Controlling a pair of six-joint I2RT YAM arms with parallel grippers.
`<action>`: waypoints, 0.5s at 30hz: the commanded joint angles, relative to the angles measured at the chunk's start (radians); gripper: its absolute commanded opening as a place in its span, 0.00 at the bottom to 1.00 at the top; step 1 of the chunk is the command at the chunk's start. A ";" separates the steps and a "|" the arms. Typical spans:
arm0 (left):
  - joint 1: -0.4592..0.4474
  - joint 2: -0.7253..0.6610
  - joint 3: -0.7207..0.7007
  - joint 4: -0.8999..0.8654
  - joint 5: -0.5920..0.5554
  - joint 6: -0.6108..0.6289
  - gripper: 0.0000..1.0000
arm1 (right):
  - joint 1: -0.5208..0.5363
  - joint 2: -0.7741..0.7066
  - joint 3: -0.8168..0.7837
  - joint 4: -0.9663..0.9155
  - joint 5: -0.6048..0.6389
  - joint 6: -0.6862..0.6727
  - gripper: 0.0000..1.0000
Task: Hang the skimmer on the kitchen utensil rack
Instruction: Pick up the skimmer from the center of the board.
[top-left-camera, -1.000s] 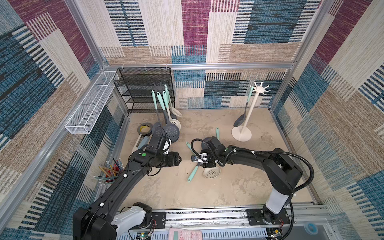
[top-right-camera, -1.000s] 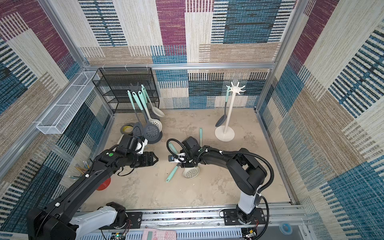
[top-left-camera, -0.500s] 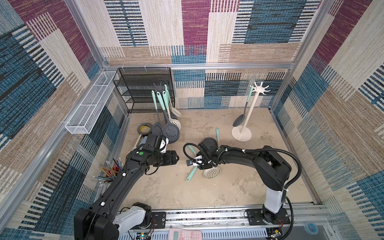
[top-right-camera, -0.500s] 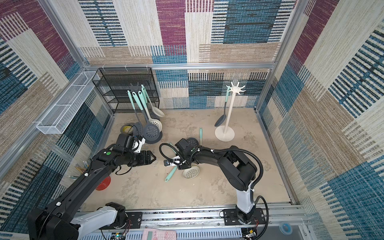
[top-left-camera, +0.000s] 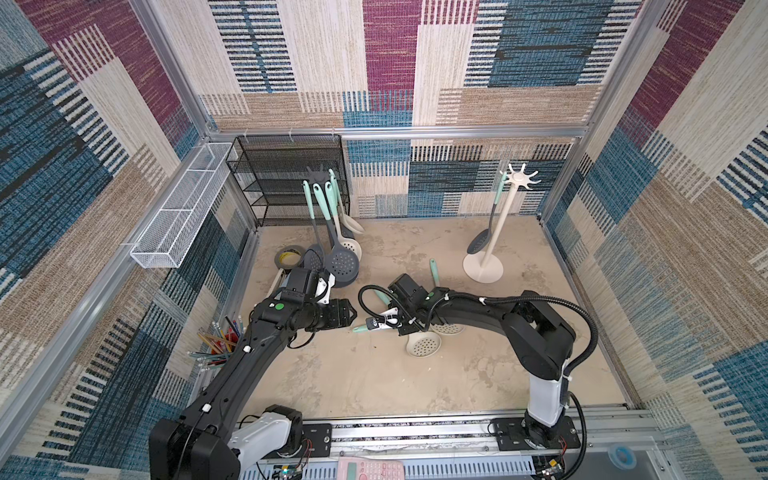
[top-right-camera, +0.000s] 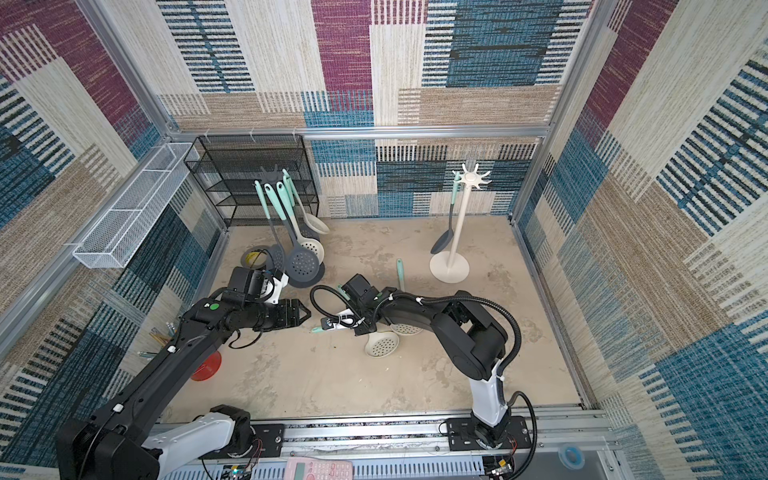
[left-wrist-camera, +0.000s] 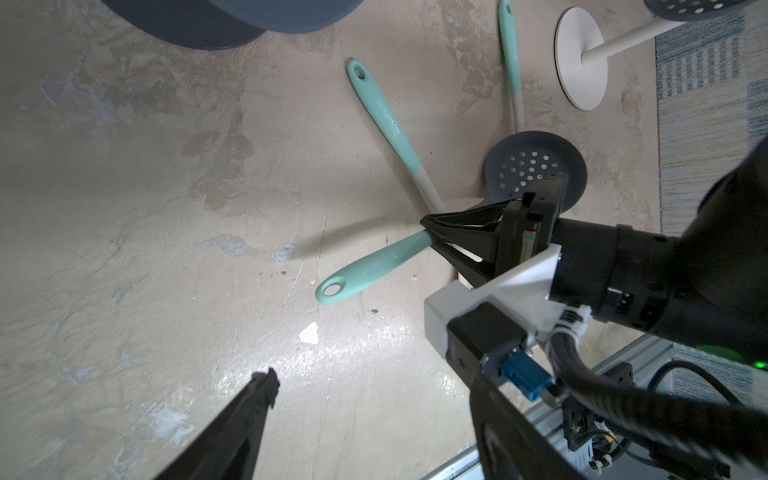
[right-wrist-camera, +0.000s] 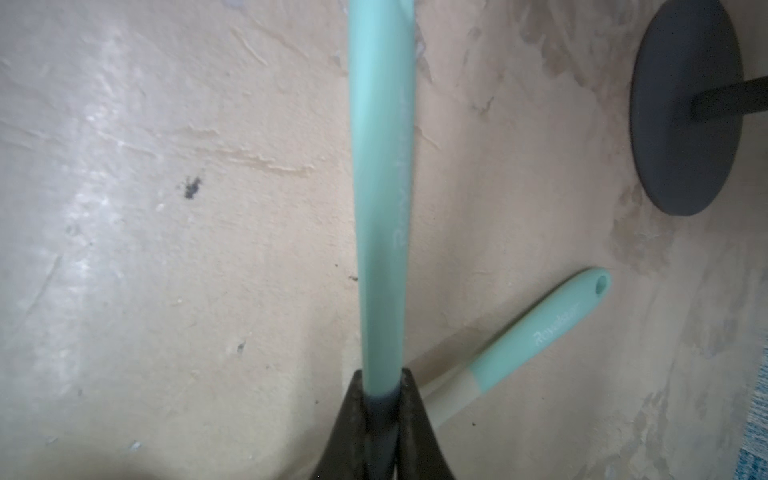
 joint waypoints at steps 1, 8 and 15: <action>0.006 -0.011 -0.001 0.021 0.020 0.025 0.77 | 0.003 -0.022 0.009 0.015 0.014 0.026 0.12; 0.011 -0.040 -0.004 0.039 0.046 -0.017 0.77 | 0.003 -0.088 -0.029 0.065 0.021 0.074 0.11; 0.011 -0.074 -0.023 0.089 0.107 -0.120 0.74 | 0.003 -0.185 -0.120 0.176 -0.002 0.153 0.11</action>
